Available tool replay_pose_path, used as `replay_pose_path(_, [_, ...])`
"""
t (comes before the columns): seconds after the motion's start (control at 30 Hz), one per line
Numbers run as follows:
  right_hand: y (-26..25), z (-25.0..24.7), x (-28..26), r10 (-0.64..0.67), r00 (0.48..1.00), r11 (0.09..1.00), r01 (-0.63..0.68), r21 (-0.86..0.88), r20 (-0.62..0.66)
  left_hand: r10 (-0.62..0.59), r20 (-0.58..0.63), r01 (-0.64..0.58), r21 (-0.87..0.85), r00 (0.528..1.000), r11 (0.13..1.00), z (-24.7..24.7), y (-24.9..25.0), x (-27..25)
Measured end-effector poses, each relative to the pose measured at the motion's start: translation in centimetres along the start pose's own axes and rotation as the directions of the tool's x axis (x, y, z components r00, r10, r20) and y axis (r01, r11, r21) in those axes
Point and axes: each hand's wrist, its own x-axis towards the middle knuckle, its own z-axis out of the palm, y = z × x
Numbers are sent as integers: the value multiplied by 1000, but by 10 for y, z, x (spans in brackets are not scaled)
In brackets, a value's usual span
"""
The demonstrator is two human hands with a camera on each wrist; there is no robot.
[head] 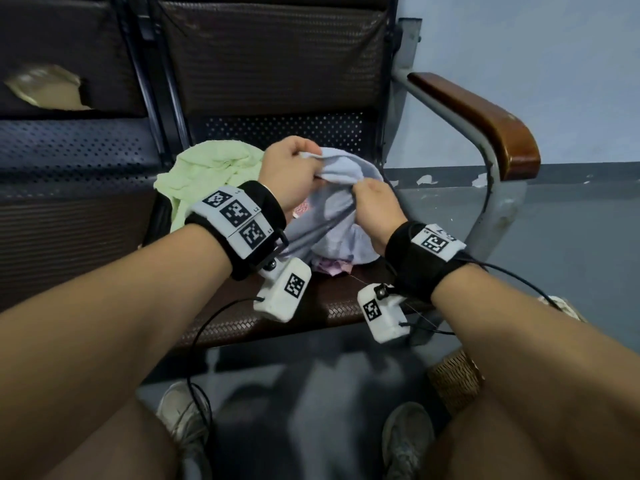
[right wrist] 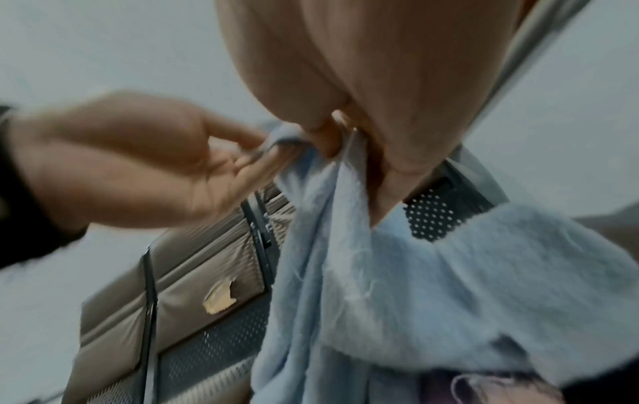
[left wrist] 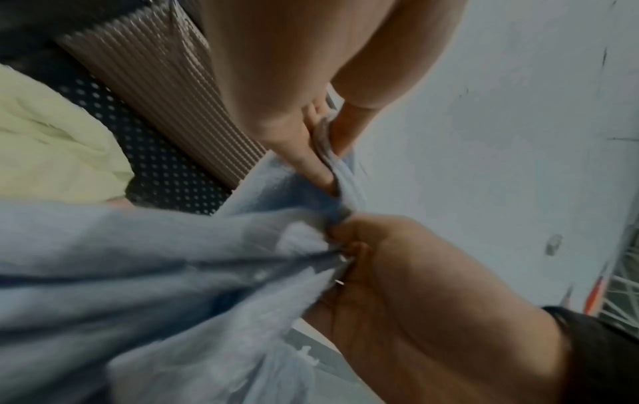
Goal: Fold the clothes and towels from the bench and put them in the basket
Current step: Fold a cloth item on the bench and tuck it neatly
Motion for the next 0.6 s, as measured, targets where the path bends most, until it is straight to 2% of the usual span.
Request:
replay_pose_path(0.07, [-4,-2,-1,63,997,980,-53,192,-48,-1,-36,1,-6,999,1000,-9,-4,6])
replay_pose_path(0.13, [-9,-6,-2,51,994,981,-32,189,-99,-13,-20,12,-24,1000,1000,-14,-6,9])
replay_pose_path(0.2, [-11,-11,-2,-52,998,995,51,88,16,3,-30,-4,-33,1000,999,-17,-7,13])
replay_pose_path(0.27, [-9,-11,-2,-151,974,980,170,-102,168,21,-54,-24,-49,998,999,-18,-6,15])
replay_pose_path(0.33, [-4,-13,0,-169,973,926,211,-314,156,36,-103,-38,-26,994,999,-19,-7,18])
replay_pose_path(0.43, [2,-19,3,-194,980,839,193,-509,51,45,-187,-42,24,981,999,-24,-10,23])
replay_pose_path(0.53, [2,-23,4,-271,962,768,238,-595,34,74,-223,-65,50,972,997,-27,-11,26])
replay_pose_path(0.6, [3,-25,3,-250,966,747,240,-620,73,98,-265,-85,62,959,994,-29,-11,29])
